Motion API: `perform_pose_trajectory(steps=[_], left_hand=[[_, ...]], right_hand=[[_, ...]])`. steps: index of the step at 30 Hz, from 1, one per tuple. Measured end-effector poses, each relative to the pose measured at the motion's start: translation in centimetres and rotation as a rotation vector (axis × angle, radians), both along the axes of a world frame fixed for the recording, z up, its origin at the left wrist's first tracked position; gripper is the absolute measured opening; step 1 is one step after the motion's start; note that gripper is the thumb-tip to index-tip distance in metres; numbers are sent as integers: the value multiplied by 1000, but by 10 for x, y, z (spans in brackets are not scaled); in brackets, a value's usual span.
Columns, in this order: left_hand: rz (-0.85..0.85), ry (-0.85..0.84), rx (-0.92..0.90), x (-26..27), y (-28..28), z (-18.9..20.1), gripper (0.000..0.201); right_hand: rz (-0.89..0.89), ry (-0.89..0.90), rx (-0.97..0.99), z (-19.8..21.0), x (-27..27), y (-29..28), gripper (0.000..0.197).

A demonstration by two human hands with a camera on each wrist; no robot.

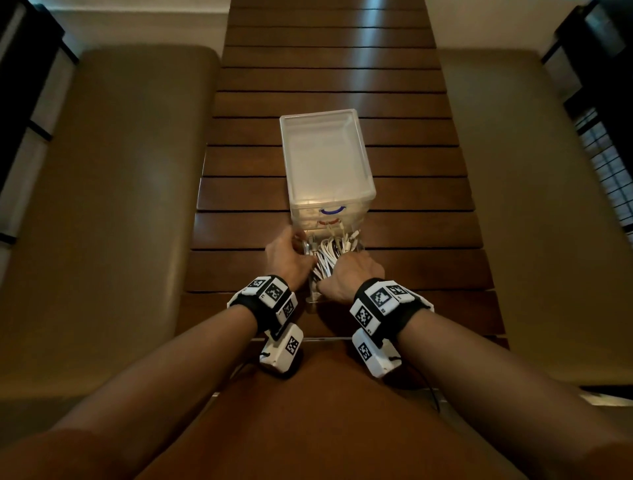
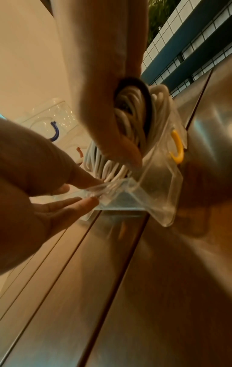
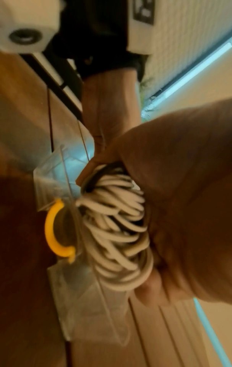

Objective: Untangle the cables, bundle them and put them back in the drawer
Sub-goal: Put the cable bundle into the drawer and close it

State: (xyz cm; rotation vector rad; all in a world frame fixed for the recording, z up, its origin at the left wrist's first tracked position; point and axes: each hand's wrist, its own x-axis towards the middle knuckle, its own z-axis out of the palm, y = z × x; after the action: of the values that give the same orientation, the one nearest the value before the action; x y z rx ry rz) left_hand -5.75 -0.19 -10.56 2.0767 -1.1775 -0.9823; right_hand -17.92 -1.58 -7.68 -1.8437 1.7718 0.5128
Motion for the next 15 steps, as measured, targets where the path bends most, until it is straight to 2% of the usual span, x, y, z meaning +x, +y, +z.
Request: perform_pose_trajectory(steps=[3,7,10,13,15], left_hand=[[-52,-60,10,1,1,0,24],[-163,-151,-93,1,4,-1,35],[-153,-108,-91,3,6,0,28],[-161,-84,-49,2,9,4,43],[-179,-79,-39,3,9,8,54]], right_hand=[[-11,-75,-31,-4,-1,2,36],[-58,-129,-23,-7,0,0,35],[-138,-217,-72,-12,3,6,48],[-247,-278,-101,-15,6,12,67],[-272,-293,-111,-17,8,14,70]])
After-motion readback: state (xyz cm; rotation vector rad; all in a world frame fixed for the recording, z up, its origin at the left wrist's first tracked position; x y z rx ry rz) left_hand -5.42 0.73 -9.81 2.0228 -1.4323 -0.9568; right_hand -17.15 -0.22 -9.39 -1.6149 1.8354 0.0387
